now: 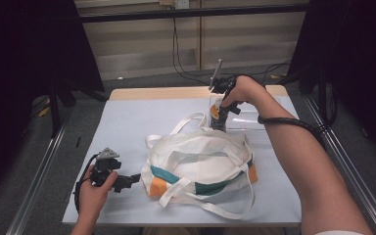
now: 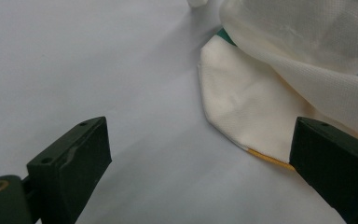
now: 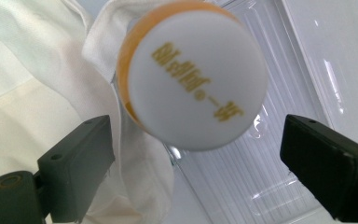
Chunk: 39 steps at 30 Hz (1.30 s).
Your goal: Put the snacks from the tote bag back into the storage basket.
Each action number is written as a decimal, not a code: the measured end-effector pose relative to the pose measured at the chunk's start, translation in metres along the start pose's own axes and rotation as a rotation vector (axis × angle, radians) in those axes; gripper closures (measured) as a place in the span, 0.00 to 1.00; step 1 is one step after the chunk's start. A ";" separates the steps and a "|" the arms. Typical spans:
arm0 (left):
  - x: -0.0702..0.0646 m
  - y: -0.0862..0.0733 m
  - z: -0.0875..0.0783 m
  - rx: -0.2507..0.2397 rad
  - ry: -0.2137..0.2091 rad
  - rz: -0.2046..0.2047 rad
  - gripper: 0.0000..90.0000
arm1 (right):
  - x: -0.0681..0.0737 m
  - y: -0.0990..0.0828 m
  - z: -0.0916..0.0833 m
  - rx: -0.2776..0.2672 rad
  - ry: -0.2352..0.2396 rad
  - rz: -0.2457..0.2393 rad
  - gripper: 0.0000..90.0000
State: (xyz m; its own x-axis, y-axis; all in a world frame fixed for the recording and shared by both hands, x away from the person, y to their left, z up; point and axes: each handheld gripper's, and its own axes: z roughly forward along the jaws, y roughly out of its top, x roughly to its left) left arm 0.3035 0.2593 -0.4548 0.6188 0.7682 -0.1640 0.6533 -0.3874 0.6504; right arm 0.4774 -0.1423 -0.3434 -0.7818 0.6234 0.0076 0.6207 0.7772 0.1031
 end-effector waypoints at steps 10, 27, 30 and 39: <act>0.001 -0.001 0.000 -0.008 0.003 0.008 0.06 | 0.005 -0.007 -0.004 0.002 0.002 -0.003 0.10; -0.002 -0.001 -0.001 0.002 0.003 0.003 0.06 | 0.017 -0.029 -0.015 -0.008 0.009 -0.008 0.10; -0.002 -0.001 -0.001 0.007 0.007 0.012 0.06 | 0.019 -0.034 -0.016 -0.008 0.012 -0.002 0.10; -0.004 -0.001 0.000 -0.002 0.007 0.003 0.06 | 0.019 -0.049 -0.024 -0.014 0.009 -0.003 0.10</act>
State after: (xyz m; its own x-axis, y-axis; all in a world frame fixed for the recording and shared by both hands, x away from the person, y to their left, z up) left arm 0.3008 0.2569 -0.4547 0.6180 0.7703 -0.1570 0.6507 -0.3890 0.6521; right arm 0.4311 -0.1705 -0.3249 -0.7840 0.6206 0.0158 0.6178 0.7776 0.1169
